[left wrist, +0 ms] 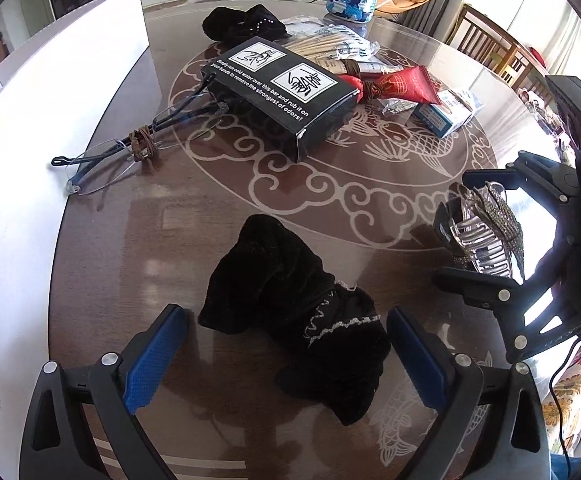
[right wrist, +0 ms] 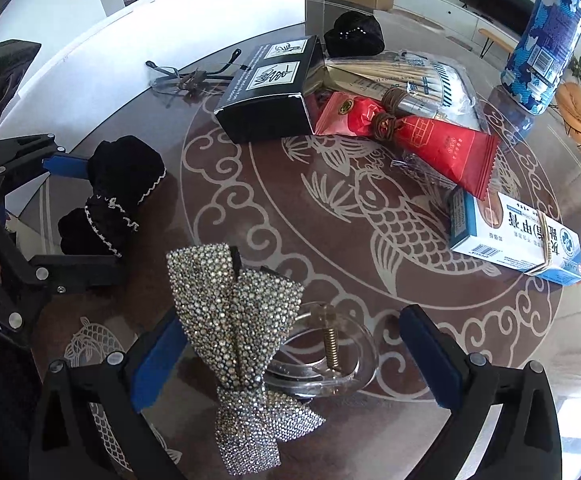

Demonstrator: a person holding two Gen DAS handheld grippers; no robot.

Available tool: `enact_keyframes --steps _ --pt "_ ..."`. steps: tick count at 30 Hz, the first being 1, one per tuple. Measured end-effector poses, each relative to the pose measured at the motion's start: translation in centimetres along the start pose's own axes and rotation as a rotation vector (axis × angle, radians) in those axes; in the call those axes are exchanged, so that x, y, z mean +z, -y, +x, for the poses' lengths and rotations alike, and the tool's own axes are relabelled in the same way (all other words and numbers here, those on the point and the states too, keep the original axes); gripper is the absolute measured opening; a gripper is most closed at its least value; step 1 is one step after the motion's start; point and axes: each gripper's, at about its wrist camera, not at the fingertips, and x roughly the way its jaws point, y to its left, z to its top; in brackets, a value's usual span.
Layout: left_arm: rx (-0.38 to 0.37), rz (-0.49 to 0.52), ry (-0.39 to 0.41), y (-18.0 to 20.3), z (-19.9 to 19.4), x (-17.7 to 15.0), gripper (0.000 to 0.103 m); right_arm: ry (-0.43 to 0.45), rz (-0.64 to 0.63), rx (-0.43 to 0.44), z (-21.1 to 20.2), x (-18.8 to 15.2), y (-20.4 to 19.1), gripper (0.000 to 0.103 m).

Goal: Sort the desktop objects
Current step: 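Carry the black fabric and bow clip in both grippers toward the cardboard box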

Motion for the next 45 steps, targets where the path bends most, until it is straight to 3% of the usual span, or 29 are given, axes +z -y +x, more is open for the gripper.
enact_keyframes --steps 1,2,3,6,8,12,18,22,27,32,34,35,39,45 --pt "-0.017 -0.010 0.015 0.0 -0.1 0.2 0.100 0.005 -0.009 -0.008 -0.2 0.1 -0.1 0.083" --pt "-0.040 -0.017 0.035 0.0 -0.3 0.3 0.094 0.010 -0.020 -0.024 -0.4 0.2 -0.1 0.064" --pt "-0.054 -0.016 0.048 0.1 -0.4 0.4 0.077 0.011 -0.017 -0.015 -0.8 0.3 0.0 0.051" --pt "-0.058 0.013 0.061 0.8 -0.9 0.1 0.059 -0.014 0.045 0.032 -1.5 0.1 0.8 0.051" --pt "-0.063 0.026 0.078 1.2 -1.6 -0.3 0.053 -0.020 0.031 -0.002 -2.1 -0.4 0.9 0.051" --pt "-0.053 0.053 0.122 1.8 -3.0 -0.4 0.041 0.018 0.104 0.024 -4.2 -1.4 2.3 0.051" --pt "-0.056 0.057 0.134 1.6 -3.9 -0.4 0.037 0.000 0.173 0.014 -5.1 -1.8 3.6 0.051" --pt "-0.034 0.055 0.088 1.7 -2.5 -0.8 0.038 0.025 0.173 0.010 -6.5 -1.6 3.5 0.051" --pt "-0.018 0.012 0.056 1.3 -1.4 -1.0 0.058 0.047 0.180 0.019 -7.5 -1.9 3.1 0.051" --pt "0.032 0.057 0.049 2.2 -0.8 -1.7 0.060 0.046 0.180 0.030 -7.4 -2.3 2.8 0.051" --pt "0.034 0.075 0.056 2.6 -0.8 -1.9 0.051 0.047 0.184 0.031 -7.2 -2.4 2.8 0.051" --pt "0.026 0.083 0.060 2.8 -1.0 -2.0 0.034 0.046 0.186 0.032 -7.2 -2.4 2.8 0.051" --pt "0.000 0.092 0.105 2.9 -2.9 -2.2 0.034 0.041 0.187 0.030 -7.2 -2.5 2.7 0.051" --pt "-0.028 0.040 0.212 -0.6 -10.1 -1.0 0.034 0.058 0.155 0.040 -8.1 0.0 1.4 0.051"
